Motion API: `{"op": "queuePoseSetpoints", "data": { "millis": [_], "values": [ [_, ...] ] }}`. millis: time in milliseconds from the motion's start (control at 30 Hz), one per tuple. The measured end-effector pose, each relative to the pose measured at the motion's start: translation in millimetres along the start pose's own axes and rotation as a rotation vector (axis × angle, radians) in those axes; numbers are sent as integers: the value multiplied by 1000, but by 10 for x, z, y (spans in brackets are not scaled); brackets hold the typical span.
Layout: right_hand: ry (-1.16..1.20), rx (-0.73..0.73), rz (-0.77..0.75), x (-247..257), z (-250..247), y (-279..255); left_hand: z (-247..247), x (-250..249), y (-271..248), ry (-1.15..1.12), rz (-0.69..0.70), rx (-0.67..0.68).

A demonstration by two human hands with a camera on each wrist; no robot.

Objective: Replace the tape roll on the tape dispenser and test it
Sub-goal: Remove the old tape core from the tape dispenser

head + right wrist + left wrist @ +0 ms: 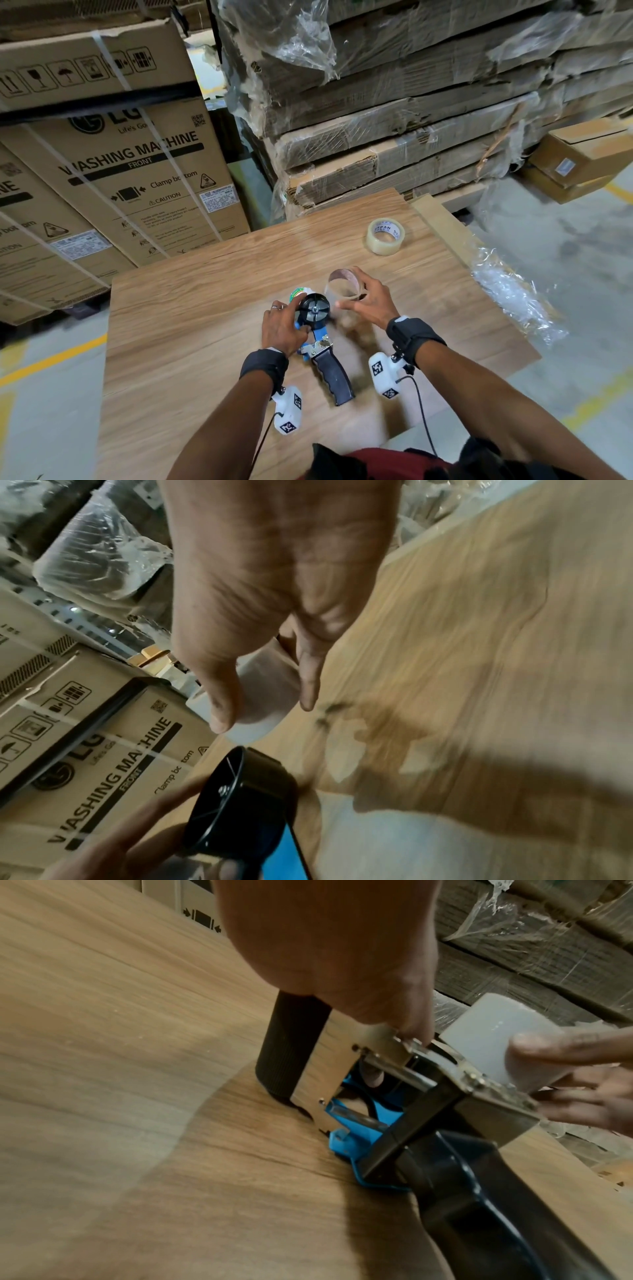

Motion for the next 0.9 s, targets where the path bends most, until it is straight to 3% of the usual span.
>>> {"op": "queuePoseSetpoints", "data": {
  "millis": [300, 567, 900],
  "values": [
    [-26, -136, 143, -485, -749, -22, -81, -91, 33, -80, 36, -32],
    [-99, -327, 301, -1025, -1498, -124, -111, -257, 80, -74, 45, 24],
    [-137, -449, 412, -1451, -1907, -146, -118, -291, 110, -87, 50, 39]
  ]
}}
Point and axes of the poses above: each hand's wrist, its own y-axis towards the middle knuckle, its own z-axis out of the palm, x = y × z, the point moved 10 cm from there along y, towards the middle knuckle, and after that the axes turned 2 degrees about -y, right-handed, at the moved point
